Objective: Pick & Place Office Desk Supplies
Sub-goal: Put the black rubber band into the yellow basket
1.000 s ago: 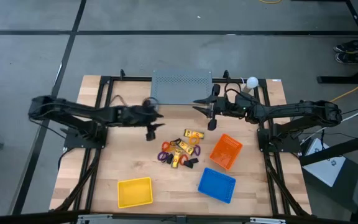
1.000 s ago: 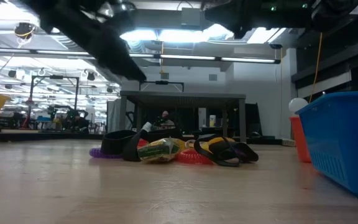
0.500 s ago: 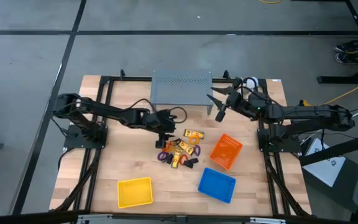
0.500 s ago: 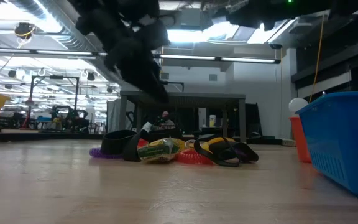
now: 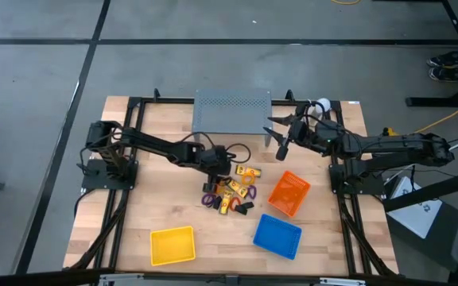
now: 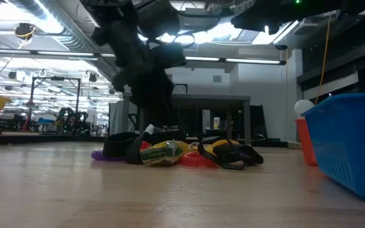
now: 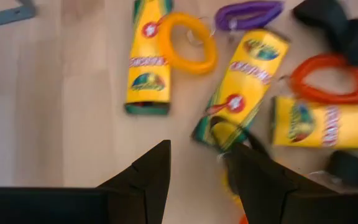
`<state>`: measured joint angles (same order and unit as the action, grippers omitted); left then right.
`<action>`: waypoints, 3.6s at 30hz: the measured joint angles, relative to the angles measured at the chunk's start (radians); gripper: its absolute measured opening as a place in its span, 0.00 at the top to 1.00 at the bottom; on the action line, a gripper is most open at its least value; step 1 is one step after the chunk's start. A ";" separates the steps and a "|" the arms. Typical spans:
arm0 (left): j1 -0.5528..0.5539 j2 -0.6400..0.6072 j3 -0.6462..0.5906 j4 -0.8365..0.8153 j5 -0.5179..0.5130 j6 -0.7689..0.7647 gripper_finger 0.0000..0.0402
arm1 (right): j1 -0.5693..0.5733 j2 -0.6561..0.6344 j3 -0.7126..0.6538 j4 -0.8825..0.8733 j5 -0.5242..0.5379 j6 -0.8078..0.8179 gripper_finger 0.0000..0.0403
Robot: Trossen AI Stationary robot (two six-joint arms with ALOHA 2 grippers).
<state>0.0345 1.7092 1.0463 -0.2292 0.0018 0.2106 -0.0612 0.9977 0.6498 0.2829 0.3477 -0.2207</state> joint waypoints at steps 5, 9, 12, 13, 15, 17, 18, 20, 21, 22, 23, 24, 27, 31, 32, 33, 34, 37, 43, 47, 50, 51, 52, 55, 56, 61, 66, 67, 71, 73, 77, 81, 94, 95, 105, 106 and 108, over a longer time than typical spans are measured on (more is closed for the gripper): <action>0.000 0.000 0.027 -0.014 0.033 -0.036 0.59 | 0.000 0.000 -0.001 -0.023 0.000 0.001 0.59; 0.005 0.001 0.024 -0.055 0.021 -0.067 0.59 | 0.000 0.000 -0.001 -0.045 0.000 0.011 0.59; 0.002 0.001 0.025 -0.052 0.020 -0.082 0.59 | 0.000 0.000 -0.001 -0.063 -0.001 0.028 0.59; 0.000 0.001 0.025 -0.052 0.018 -0.089 0.59 | 0.000 0.000 -0.001 -0.068 -0.001 0.030 0.59; 0.000 0.001 0.025 -0.053 0.016 -0.092 0.59 | 0.000 0.000 -0.001 -0.073 0.000 0.030 0.59; 0.001 0.001 0.025 -0.051 0.016 -0.096 0.59 | 0.000 0.000 -0.001 -0.073 -0.001 0.030 0.59; 0.001 0.003 0.025 -0.050 0.016 -0.098 0.59 | 0.000 0.000 -0.001 -0.074 -0.008 0.030 0.59; 0.002 0.022 0.026 -0.030 0.017 -0.103 0.59 | 0.000 0.000 -0.001 -0.075 -0.025 0.030 0.59; 0.002 0.032 0.026 -0.028 0.017 -0.105 0.59 | 0.000 0.000 -0.001 -0.075 -0.027 0.030 0.59; 0.001 0.046 0.024 -0.033 0.017 -0.108 0.59 | 0.000 0.000 -0.001 -0.075 -0.027 0.030 0.59; 0.001 0.064 0.024 -0.026 0.017 -0.110 0.59 | 0.000 0.000 -0.001 -0.076 -0.027 0.030 0.59; 0.000 0.082 0.025 -0.015 0.016 -0.110 0.59 | 0.000 0.000 -0.001 -0.081 -0.027 0.030 0.59; 0.002 0.116 0.024 -0.012 -0.009 -0.107 0.59 | 0.000 0.000 -0.002 -0.084 -0.026 0.030 0.59; 0.007 0.118 0.025 0.009 -0.029 -0.079 0.60 | 0.000 0.000 -0.002 -0.096 -0.026 0.031 0.59; 0.007 0.114 0.025 0.012 -0.029 -0.069 0.62 | 0.000 0.000 -0.002 -0.100 -0.025 0.031 0.59; 0.007 0.109 0.025 0.011 -0.029 -0.058 0.64 | 0.000 0.000 -0.002 -0.103 -0.026 0.031 0.59; 0.007 0.107 0.024 0.016 -0.034 -0.048 0.67 | 0.000 0.000 -0.002 -0.105 -0.025 0.031 0.59; 0.007 0.105 0.025 0.018 -0.038 -0.043 0.80 | 0.000 0.000 -0.002 -0.109 -0.023 0.031 0.59; 0.021 0.060 0.024 -0.003 -0.015 -0.046 0.98 | 0.000 0.000 -0.002 -0.113 -0.023 0.030 0.59; 0.021 -0.007 0.024 -0.032 -0.001 -0.042 0.99 | 0.000 0.000 -0.002 -0.114 -0.023 0.030 0.59; 0.021 -0.078 0.024 -0.106 0.019 -0.042 0.99 | 0.000 0.000 -0.002 -0.115 -0.023 0.031 0.59; 0.021 -0.103 0.025 -0.134 0.038 -0.044 0.99 | 0.000 0.000 -0.002 -0.117 -0.023 0.031 0.59; 0.020 -0.127 0.025 -0.170 0.060 -0.050 0.99 | 0.000 0.000 -0.002 -0.119 -0.023 0.034 0.59; 0.000 -0.196 0.024 -0.249 0.156 -0.072 0.99 | 0.000 0.000 -0.002 -0.123 -0.023 0.034 0.59; -0.011 -0.216 0.024 -0.275 0.191 -0.084 1.00 | 0.000 0.000 -0.002 -0.124 -0.023 0.034 0.59; -0.103 -0.298 0.024 -0.383 0.343 -0.178 0.99 | 0.000 0.000 -0.002 -0.130 -0.023 0.035 0.59; -0.250 -0.323 0.022 -0.429 0.332 -0.330 1.00 | 0.000 0.000 -0.002 -0.134 -0.023 0.035 0.59; -0.281 -0.323 0.016 -0.421 0.325 -0.369 0.99 | 0.000 0.000 -0.002 -0.134 -0.023 0.035 0.59; -0.392 -0.310 -0.031 -0.357 0.317 -0.546 0.99 | 0.000 0.000 -0.002 -0.135 -0.023 0.038 0.59; -0.444 -0.303 -0.064 -0.302 0.312 -0.630 0.99 | 0.000 0.000 -0.002 -0.135 -0.024 0.038 0.59; -0.536 -0.303 -0.127 -0.174 0.237 -0.773 0.99 | 0.000 0.000 -0.002 -0.135 -0.024 0.041 0.59; -0.605 -0.302 -0.181 -0.079 0.171 -0.887 0.99 | 0.000 0.000 -0.002 -0.135 -0.026 0.058 0.59; -0.682 -0.302 -0.252 -0.032 0.031 -1.070 0.82 | 0.000 0.000 -0.002 -0.135 -0.026 0.059 0.59; -0.682 -0.302 -0.252 -0.032 0.022 -1.065 0.79 | 0.000 0.000 -0.002 -0.135 -0.026 0.059 0.59; -0.659 -0.305 -0.246 -0.037 -0.090 -0.934 0.53 | 0.000 0.000 -0.002 -0.135 -0.026 0.057 0.59; -0.649 -0.305 -0.241 -0.039 -0.113 -0.900 0.52 | 0.000 0.000 -0.002 -0.135 -0.026 0.056 0.59; -0.627 -0.305 -0.224 -0.040 -0.161 -0.829 0.50 | 0.000 0.000 -0.002 -0.135 -0.026 0.057 0.59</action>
<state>-0.5922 1.4044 0.8219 -0.2696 -0.1588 -0.6187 -0.0616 0.9981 0.6483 0.1482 0.3218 -0.1638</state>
